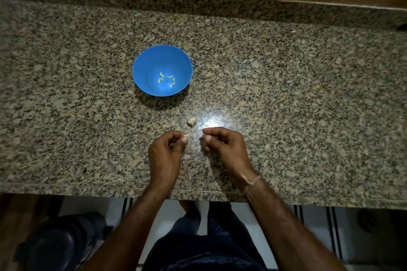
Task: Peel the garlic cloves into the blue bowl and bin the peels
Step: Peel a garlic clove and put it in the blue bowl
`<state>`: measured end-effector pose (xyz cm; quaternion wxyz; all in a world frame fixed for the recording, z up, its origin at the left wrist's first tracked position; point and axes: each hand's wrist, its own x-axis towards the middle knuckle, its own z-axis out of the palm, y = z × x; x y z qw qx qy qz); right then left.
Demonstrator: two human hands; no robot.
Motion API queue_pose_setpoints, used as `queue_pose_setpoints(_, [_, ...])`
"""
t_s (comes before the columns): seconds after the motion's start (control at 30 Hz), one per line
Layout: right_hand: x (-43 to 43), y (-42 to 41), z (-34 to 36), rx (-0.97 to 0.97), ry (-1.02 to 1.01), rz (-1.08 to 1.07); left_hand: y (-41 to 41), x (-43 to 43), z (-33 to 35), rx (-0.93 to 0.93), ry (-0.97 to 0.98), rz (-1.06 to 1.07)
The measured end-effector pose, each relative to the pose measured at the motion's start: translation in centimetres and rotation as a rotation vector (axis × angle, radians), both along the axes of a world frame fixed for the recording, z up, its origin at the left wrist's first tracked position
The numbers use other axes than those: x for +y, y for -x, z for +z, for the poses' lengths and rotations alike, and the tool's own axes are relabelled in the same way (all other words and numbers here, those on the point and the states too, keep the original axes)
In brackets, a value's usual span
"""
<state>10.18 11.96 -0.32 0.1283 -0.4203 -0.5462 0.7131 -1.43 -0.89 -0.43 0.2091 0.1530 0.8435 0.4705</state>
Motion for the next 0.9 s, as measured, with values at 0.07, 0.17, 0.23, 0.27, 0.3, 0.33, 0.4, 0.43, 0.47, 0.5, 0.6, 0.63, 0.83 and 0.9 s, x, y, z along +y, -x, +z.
queue_pose_setpoints(0.07, [0.6,-0.6,-0.5,-0.067,-0.131,-0.007,1.3,-1.3,-0.7,0.068,0.028,0.030])
queue_pose_setpoints(0.17, [1.4,-1.8,-1.1,-0.103,-0.223,-0.006,2.6,-2.6,-1.5,0.117,0.082,0.012])
queue_pose_setpoints(0.23, [1.4,-2.4,-1.4,-0.129,-0.295,0.006,2.3,-2.8,-1.5,0.166,0.076,-0.005])
queue_pose_setpoints(0.27, [1.4,-2.6,-1.5,-0.145,-0.331,0.011,1.7,-2.8,-1.4,0.204,0.077,-0.009])
queue_pose_setpoints(0.3, [1.4,-2.9,-1.6,-0.161,-0.366,0.011,0.9,-2.8,-1.3,0.235,0.076,-0.014])
queue_pose_setpoints(0.33, [1.4,-3.1,-1.8,-0.178,-0.401,0.010,0.0,-2.7,-1.2,0.246,0.070,-0.034])
queue_pose_setpoints(0.4, [1.5,-3.6,-2.0,-0.216,-0.504,0.033,-2.0,-2.3,-1.6,0.211,0.063,-0.115])
queue_pose_setpoints(0.43, [1.5,-3.7,-2.1,-0.237,-0.569,0.059,-2.8,-2.0,-1.9,0.190,0.070,-0.156])
queue_pose_setpoints(0.47, [1.6,-3.7,-2.2,-0.252,-0.629,0.087,-3.4,-1.5,-2.3,0.179,0.082,-0.184])
queue_pose_setpoints(0.5, [1.5,-3.6,-2.2,-0.268,-0.679,0.111,-3.7,-1.0,-2.6,0.179,0.092,-0.198])
queue_pose_setpoints(0.6, [1.2,-2.5,-2.2,-0.250,-0.745,0.170,-4.0,0.6,-2.7,0.187,0.109,-0.190])
queue_pose_setpoints(0.63, [1.2,-2.0,-2.3,-0.227,-0.752,0.188,-4.0,1.1,-2.7,0.187,0.116,-0.177])
queue_pose_setpoints(0.83, [3.3,-1.7,-2.3,-0.155,-0.670,0.187,-4.7,3.5,-2.8,0.210,0.116,-0.127])
queue_pose_setpoints(0.9, [4.1,-3.2,-2.3,-0.142,-0.632,0.169,-4.9,4.7,-2.8,0.212,0.112,-0.105])
